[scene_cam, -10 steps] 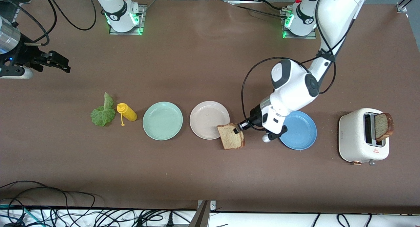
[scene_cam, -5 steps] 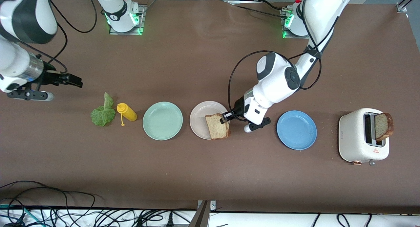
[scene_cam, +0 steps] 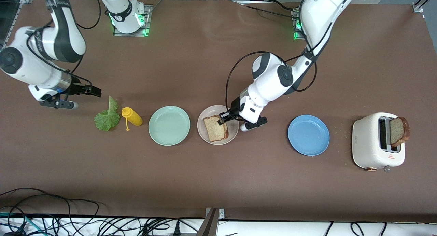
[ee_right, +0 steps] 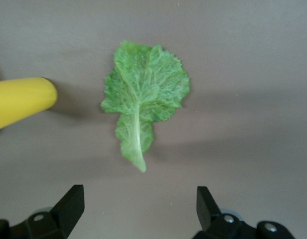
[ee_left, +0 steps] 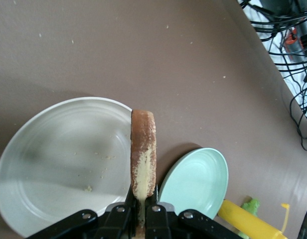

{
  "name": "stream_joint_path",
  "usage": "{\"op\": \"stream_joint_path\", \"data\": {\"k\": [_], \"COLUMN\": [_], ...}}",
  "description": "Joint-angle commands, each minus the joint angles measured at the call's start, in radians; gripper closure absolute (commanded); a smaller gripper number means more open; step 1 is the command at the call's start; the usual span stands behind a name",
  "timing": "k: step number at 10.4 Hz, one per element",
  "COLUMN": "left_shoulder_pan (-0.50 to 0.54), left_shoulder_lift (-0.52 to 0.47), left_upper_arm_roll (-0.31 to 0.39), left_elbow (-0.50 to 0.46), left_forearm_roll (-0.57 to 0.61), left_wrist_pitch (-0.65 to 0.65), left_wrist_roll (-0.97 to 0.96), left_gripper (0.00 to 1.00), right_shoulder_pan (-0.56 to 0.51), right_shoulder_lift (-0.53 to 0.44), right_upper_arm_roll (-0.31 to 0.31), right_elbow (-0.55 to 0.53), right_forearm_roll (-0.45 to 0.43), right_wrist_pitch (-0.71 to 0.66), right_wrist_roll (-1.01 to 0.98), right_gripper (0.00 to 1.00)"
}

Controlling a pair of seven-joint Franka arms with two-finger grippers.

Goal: Make sandwich on beige plate with both arms
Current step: 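Grasp the lettuce leaf with the right gripper while the left gripper withdraws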

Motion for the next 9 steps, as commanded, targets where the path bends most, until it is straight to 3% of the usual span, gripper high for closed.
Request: {"op": "stream_joint_path", "data": {"k": [1,3,4,5,6,7,8,9], "left_shoulder_pan": [-0.016,-0.011,-0.007,-0.002,-0.001,-0.001,0.008,0.021], "left_shoulder_lift": [0.01,0.004,0.004,0.001,0.001,-0.005,-0.016,-0.037], "left_upper_arm_roll": [0.015,0.015,0.015,0.015,0.015,0.016,0.016,0.016], "left_elbow": [0.007,0.001,0.001,0.001,-0.001,-0.004,-0.011,-0.011], "left_forearm_roll": [-0.028,-0.027,-0.027,-0.025,-0.025,-0.024,-0.018,-0.001], "left_wrist_pitch": [0.021,0.016,0.013,0.009,0.007,0.004,-0.022,-0.072], "left_wrist_roll": [0.003,0.003,0.003,0.005,0.008,0.011,0.014,0.014], "left_gripper": [1.0,1.0,0.79,0.33,0.1,0.0,0.0,0.0], "right_shoulder_pan": [-0.004,-0.004,-0.004,-0.004,-0.004,-0.004,-0.004,-0.003], "right_shoulder_lift": [0.098,0.175,0.204,0.235,0.252,0.264,0.272,0.284], "right_upper_arm_roll": [-0.002,-0.002,0.0,0.0,0.0,0.0,0.0,0.001], "right_elbow": [-0.003,-0.001,-0.001,-0.001,-0.001,0.001,0.004,0.008], "right_forearm_roll": [-0.001,-0.001,-0.001,0.001,0.003,0.003,0.003,0.004], "right_wrist_pitch": [0.102,0.177,0.226,0.258,0.28,0.282,0.279,0.277], "right_wrist_roll": [-0.001,-0.007,-0.008,-0.008,-0.008,-0.01,-0.01,-0.008], "right_gripper": [0.0,0.0,0.0,0.04,0.17,0.39,0.65,0.83]}}
